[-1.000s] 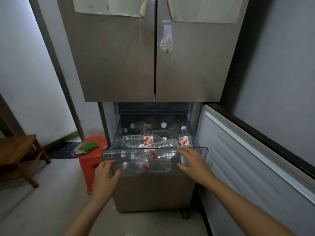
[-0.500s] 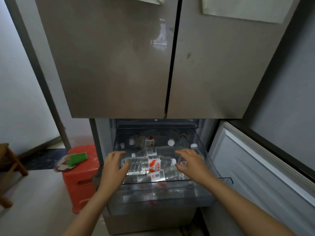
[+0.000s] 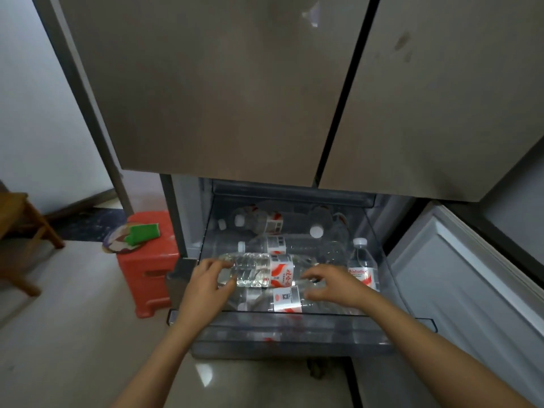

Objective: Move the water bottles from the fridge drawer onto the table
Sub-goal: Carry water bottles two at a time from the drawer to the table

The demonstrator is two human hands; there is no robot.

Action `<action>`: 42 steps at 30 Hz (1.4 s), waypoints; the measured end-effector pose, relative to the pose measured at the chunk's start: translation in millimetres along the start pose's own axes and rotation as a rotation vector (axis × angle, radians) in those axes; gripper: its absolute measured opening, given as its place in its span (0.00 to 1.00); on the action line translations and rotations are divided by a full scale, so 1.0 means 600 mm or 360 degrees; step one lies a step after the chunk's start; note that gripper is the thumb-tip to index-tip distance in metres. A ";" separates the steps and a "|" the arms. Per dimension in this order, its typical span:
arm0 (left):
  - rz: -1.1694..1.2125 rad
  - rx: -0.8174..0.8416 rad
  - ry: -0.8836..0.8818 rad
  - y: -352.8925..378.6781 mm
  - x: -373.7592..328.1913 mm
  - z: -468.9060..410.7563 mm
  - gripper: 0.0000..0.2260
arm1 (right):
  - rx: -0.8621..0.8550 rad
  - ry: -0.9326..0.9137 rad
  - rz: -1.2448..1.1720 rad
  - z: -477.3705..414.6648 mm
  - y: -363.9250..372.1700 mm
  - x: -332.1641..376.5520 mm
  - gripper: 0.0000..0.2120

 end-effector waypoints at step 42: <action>-0.1196 0.1300 0.0261 0.267 -0.099 -0.118 0.47 | -0.1120 0.0226 -0.1889 0.130 -0.098 -0.250 0.49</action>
Point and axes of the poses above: each hand's wrist, its own z-axis away from the middle knuckle, its own y-axis out of the palm, x = y × z, the point moved 10 cm from there along -z, towards the middle knuckle, and after that the axes turned 4 degrees about y, right-handed, at the moved point
